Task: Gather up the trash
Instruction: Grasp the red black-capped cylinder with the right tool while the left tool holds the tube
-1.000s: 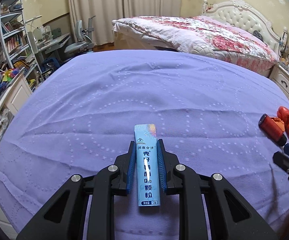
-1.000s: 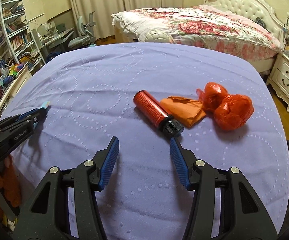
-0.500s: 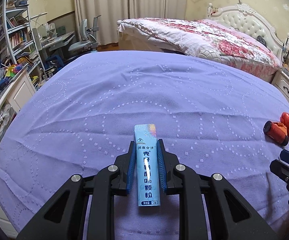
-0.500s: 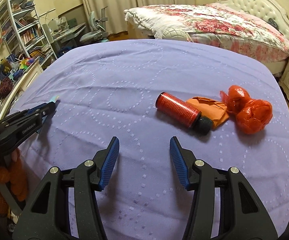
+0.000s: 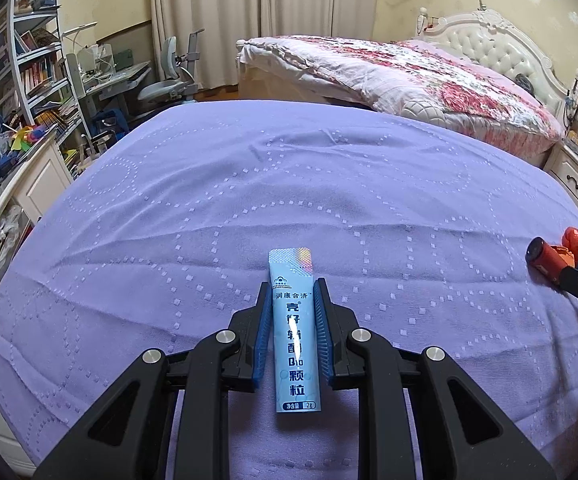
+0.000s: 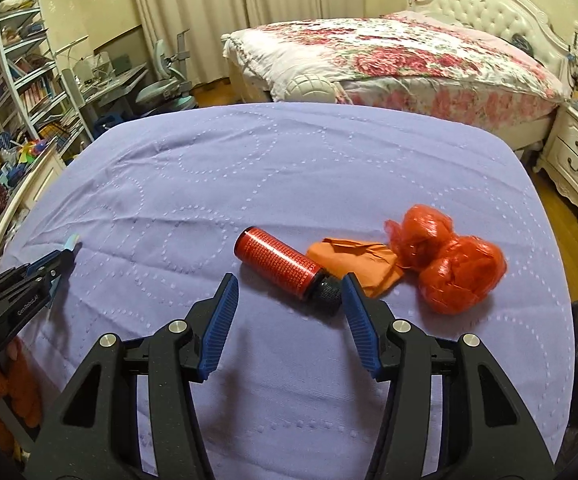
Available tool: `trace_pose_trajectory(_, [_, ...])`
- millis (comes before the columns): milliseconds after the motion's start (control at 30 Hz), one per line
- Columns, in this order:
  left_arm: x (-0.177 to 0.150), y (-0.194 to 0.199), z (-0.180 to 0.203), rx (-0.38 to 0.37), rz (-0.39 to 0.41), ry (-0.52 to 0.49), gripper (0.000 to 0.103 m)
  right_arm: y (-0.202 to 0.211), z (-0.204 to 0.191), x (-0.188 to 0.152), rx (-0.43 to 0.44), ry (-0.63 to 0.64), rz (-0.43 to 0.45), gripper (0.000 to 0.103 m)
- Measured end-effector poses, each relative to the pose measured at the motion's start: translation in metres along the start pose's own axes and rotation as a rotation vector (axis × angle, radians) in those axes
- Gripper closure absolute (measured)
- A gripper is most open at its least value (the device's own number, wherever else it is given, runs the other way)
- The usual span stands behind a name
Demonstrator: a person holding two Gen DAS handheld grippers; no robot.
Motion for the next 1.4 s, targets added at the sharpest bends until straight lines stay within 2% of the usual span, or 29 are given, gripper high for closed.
trace_pose_trajectory(200, [-0.001, -0.001, 0.001, -0.001, -0.004, -0.001, 0.081, -0.001, -0.019, -0.009, 0.099, 0.033, -0.057, 0.050])
trace_pose_trajectory(300, [-0.001, 0.000, 0.001, -0.003, -0.001, 0.003, 0.081, -0.001, -0.026, -0.013, 0.085, 0.061, -0.063, 0.050])
trace_pose_trajectory(400, [-0.001, 0.001, -0.002, -0.005, -0.001, 0.011, 0.081, 0.005, -0.024, -0.008, 0.073, 0.046, -0.032, 0.050])
trace_pose_trajectory(600, [-0.001, 0.001, -0.003, -0.005, -0.001, 0.011, 0.081, 0.006, -0.013, 0.015, 0.055, 0.033, 0.017, 0.050])
trace_pose_trajectory(833, [0.000, 0.000, -0.002, -0.008, -0.005, 0.014, 0.081, -0.026, -0.011, 0.010, 0.047, 0.053, -0.072, 0.052])
trace_pose_trajectory(967, [0.000, 0.000, -0.001, -0.007, -0.004, 0.006, 0.081, -0.032, -0.018, 0.005, 0.038, 0.063, -0.082, 0.052])
trace_pose_trajectory(1167, [0.002, -0.001, -0.001, -0.005, -0.002, 0.005, 0.081, -0.038, -0.021, 0.015, 0.001, 0.066, -0.070, 0.052])
trace_pose_trajectory(1200, [0.002, -0.001, 0.000, -0.004, -0.003, 0.005, 0.081, -0.041, -0.020, 0.016, -0.010, 0.064, -0.074, 0.054])
trace_pose_trajectory(1367, [0.002, -0.001, 0.000, -0.005, 0.000, 0.000, 0.081, -0.041, -0.019, 0.013, -0.047, 0.073, -0.076, 0.080])
trace_pose_trajectory(1400, [0.002, 0.000, 0.000, -0.005, 0.001, -0.001, 0.081, -0.039, -0.019, 0.011, -0.043, 0.070, -0.076, 0.080])
Point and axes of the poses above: each gripper's, at about its wrist camera, not at the fingertips, and y roughly against the way its jaws point, z to its right, x to its top, the point moved 2 cm from there along -y, roughly the way its jaws point, and after that the axes turned 9 degrees about x, right-handed, at the moved point
